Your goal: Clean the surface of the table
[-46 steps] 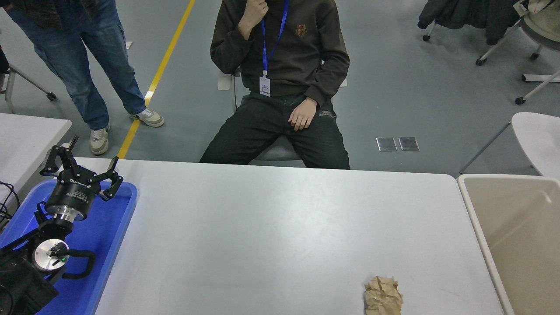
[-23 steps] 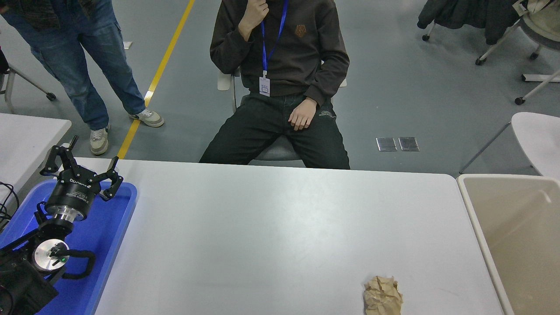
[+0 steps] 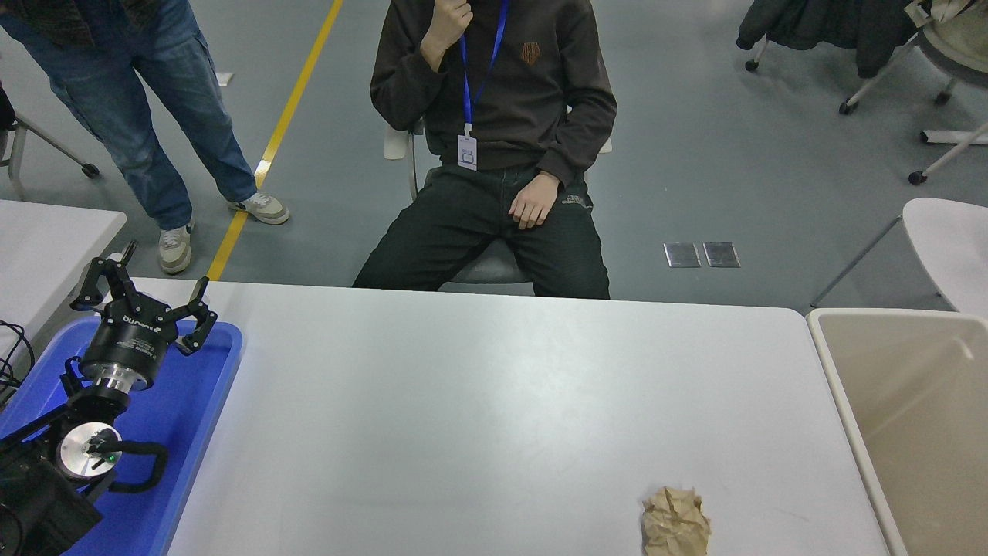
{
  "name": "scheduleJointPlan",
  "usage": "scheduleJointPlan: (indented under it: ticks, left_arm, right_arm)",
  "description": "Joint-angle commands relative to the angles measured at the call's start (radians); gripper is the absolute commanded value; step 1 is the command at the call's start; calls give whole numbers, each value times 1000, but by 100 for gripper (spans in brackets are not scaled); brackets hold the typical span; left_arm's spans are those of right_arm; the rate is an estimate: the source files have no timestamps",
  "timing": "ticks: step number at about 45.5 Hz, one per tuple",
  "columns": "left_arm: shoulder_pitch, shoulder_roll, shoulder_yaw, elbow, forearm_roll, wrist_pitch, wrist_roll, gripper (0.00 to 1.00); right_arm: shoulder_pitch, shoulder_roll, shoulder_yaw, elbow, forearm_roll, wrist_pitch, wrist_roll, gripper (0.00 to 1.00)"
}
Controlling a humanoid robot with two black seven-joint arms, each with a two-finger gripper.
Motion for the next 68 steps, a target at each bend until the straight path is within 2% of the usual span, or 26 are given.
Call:
scheduleJointPlan:
  ticks: [1,11,20,28,38,59,68]
  left_arm:
    - [0,0,0,0,0,0,0,100]
    - [0,0,0,0,0,0,0,100]
    - [0,0,0,0,0,0,0,100]
    - [0,0,0,0,0,0,0,100]
    - [0,0,0,0,0,0,0,100]
    - [0,0,0,0,0,0,0,100]
    - [0,0,0,0,0,-2,0,100]
  right_arm:
    - [-28,43,163,154,-68,14,53,98]
    - [-25,128,212,179,-269,11,192,98]
    - [-13,232,290,182,-312,2,201,98]
    - [-7,255,302,183,-323,5,208,98]
    - [31,295,295,179,-375,2,264,98]
    - [47,270,255,179,-367,14,240,98]
    - [41,172,201,251,-359,45,57,98]
